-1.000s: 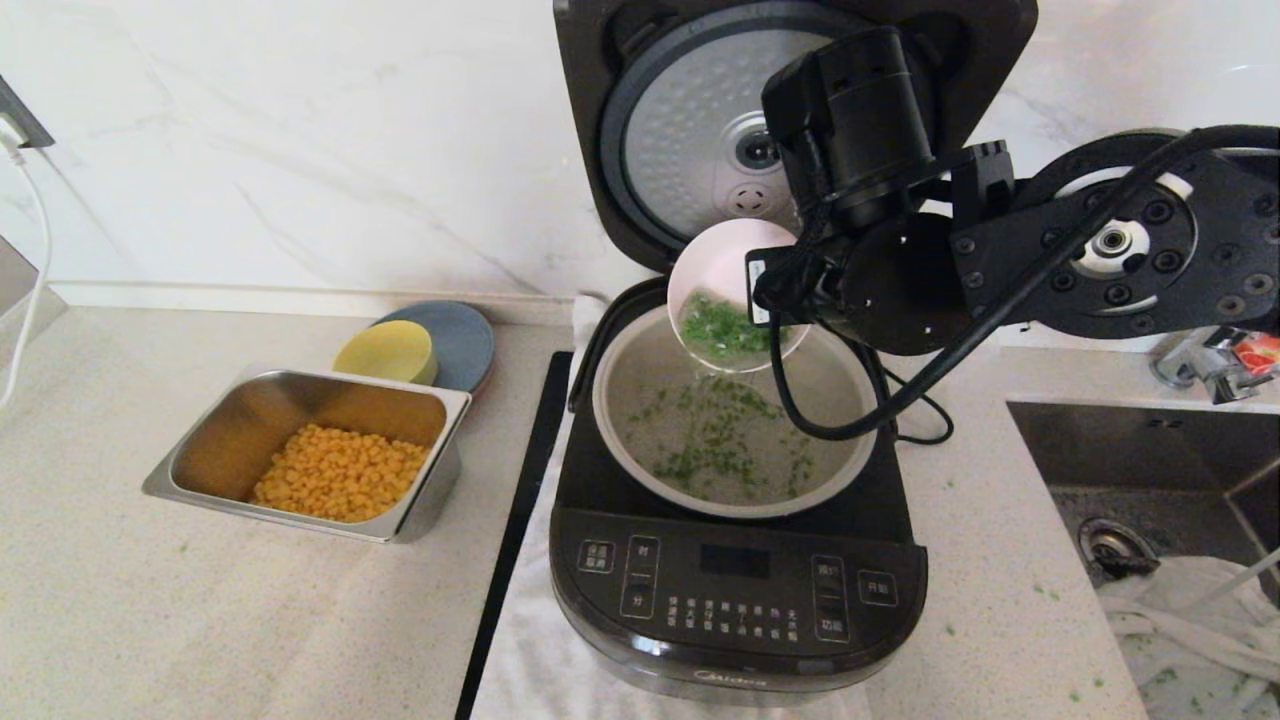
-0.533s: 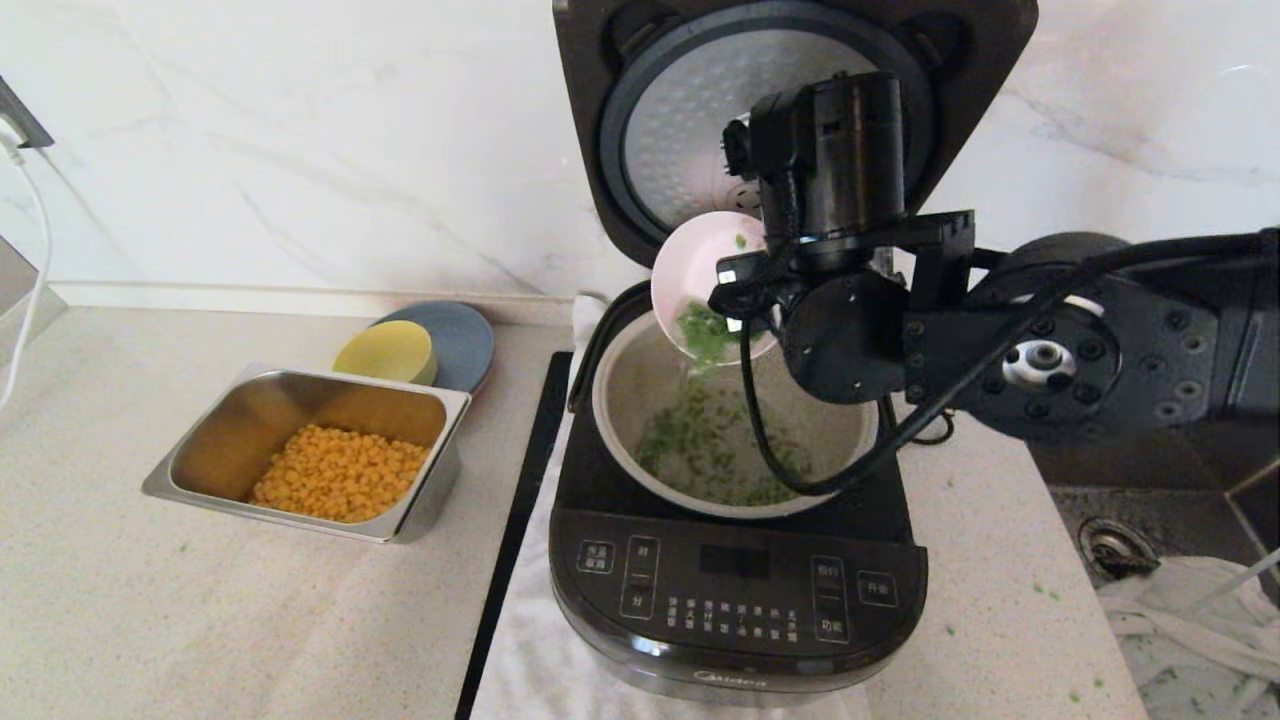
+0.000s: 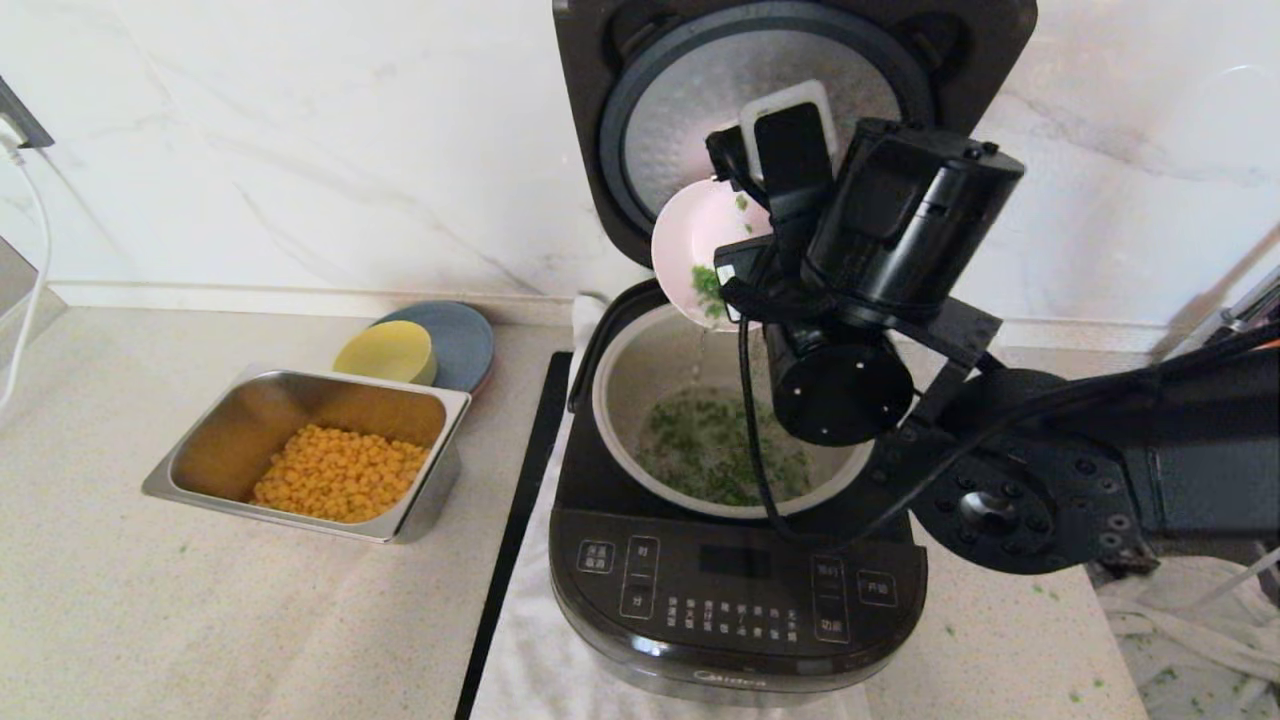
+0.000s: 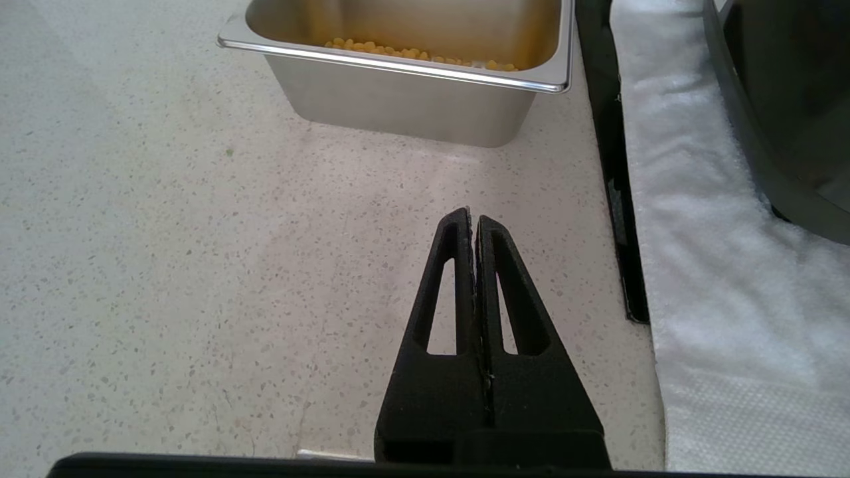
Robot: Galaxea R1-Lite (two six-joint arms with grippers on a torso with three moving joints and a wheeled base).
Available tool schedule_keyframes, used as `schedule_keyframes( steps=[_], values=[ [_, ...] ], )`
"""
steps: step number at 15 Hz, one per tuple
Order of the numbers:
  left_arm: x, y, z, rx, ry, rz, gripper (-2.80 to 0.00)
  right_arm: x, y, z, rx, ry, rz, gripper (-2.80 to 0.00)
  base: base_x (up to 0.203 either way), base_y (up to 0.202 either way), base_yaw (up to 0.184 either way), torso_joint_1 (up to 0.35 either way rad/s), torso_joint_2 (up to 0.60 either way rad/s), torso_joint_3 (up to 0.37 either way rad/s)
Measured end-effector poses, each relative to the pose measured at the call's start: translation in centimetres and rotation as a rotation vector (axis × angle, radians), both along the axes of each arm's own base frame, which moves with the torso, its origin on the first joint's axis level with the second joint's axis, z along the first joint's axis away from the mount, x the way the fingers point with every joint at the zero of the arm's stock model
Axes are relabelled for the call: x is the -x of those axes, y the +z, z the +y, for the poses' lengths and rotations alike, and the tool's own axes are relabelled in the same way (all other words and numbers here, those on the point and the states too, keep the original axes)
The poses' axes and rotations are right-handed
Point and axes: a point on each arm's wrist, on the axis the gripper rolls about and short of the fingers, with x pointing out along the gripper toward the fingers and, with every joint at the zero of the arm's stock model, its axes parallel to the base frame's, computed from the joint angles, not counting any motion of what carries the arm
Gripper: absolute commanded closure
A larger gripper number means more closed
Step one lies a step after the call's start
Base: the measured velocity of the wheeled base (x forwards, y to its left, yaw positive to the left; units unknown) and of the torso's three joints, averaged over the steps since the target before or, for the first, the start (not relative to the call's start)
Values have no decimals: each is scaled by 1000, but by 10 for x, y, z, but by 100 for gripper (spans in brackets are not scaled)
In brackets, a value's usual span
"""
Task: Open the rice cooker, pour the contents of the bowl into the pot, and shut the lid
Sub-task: Pour the water from the bowl into the rice cooker
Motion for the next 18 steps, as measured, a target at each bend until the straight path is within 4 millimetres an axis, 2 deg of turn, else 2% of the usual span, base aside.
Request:
schedule_keyframes(
  steps=[11,18],
  values=[
    [0,0,0,0,0,0,0,10,-4,-1,-4,25,-34,0,0,0,0,0,0,0],
    [0,0,0,0,0,0,0,12,-6,-2,29,14,46,0,0,0,0,0,0,0]
  ],
)
